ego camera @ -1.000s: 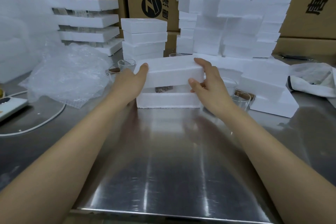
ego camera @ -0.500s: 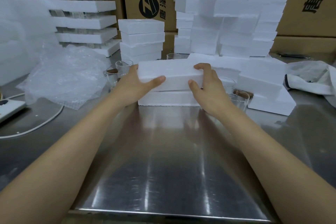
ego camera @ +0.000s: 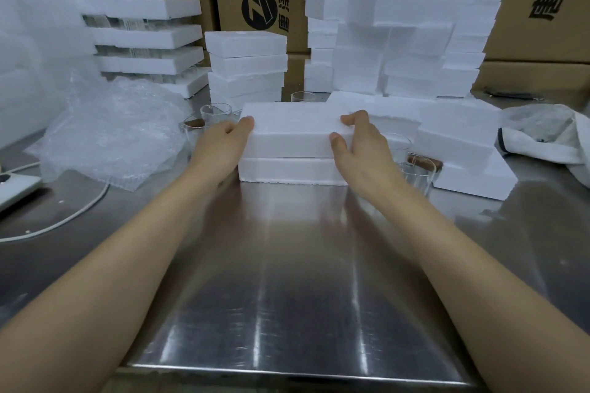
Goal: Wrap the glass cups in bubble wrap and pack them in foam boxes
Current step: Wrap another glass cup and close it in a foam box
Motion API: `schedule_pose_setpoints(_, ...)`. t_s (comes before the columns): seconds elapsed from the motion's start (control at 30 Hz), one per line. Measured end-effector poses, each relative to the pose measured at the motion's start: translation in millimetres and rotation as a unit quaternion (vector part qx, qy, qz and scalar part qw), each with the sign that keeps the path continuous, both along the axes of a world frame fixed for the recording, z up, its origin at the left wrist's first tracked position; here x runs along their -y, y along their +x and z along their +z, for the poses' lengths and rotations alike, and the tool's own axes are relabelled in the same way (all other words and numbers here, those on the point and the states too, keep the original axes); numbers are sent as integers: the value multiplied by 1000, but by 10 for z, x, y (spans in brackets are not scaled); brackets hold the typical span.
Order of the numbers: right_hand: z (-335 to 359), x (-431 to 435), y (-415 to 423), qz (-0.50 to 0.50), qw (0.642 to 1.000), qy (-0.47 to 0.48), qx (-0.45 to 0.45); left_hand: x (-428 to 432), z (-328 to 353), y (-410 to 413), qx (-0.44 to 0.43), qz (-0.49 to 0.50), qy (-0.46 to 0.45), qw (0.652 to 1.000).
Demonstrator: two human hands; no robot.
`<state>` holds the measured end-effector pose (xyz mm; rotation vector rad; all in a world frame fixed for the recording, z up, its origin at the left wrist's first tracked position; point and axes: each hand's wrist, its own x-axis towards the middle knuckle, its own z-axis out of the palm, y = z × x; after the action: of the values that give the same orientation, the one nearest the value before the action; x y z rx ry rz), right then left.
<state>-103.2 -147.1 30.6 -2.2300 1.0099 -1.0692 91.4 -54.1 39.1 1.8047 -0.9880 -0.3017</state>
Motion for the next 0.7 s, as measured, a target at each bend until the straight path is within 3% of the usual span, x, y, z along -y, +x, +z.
schedule_pose_setpoints(0.4,1,-1,-21,-12,999,-53,0,-6,2,-53,65,43,30,997)
schedule_pose_setpoints(0.57,0,-11,-5,-19,999,-37,-6,-10,8,-73,127,43,52,990)
schedule_pose_setpoints(0.7,-2,-29,25,-16,999,-26,-13,-5,-16,-44,118,52,48,990)
